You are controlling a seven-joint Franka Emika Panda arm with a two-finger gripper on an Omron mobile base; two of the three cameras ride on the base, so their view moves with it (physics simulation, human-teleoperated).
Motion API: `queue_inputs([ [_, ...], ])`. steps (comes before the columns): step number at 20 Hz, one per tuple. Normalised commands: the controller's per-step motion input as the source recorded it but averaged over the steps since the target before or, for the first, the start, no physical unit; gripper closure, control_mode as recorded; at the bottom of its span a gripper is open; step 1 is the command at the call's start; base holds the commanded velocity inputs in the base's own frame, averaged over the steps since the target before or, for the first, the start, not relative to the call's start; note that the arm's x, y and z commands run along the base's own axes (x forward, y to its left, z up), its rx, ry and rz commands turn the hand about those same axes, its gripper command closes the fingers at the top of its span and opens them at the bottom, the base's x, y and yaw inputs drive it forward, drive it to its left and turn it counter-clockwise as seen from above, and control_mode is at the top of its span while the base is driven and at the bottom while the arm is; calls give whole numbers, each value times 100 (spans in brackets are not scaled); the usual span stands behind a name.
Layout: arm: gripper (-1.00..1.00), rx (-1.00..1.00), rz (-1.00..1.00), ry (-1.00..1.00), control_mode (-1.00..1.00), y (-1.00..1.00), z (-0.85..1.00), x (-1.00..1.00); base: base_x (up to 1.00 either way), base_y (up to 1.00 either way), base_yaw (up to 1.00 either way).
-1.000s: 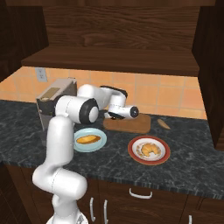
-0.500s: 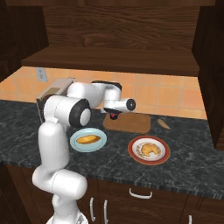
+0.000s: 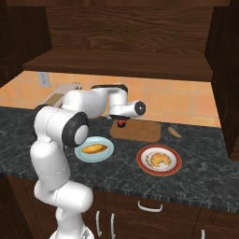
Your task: From the different types of pastries on the counter, select a croissant and place it on the cutting board. Then retrieve a jar of jam from the cabinet and place it alongside the croissant on the cutting board.
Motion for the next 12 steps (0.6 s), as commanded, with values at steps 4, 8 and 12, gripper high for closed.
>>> queue_inputs([
  [4, -100, 0, 0, 0, -100, 0, -16, -90, 0, 0, 0],
  [8, -100, 0, 0, 0, -100, 0, 0, -91, 0, 0, 0],
  [12, -100, 0, 0, 0, -100, 0, 16, -88, 0, 0, 0],
])
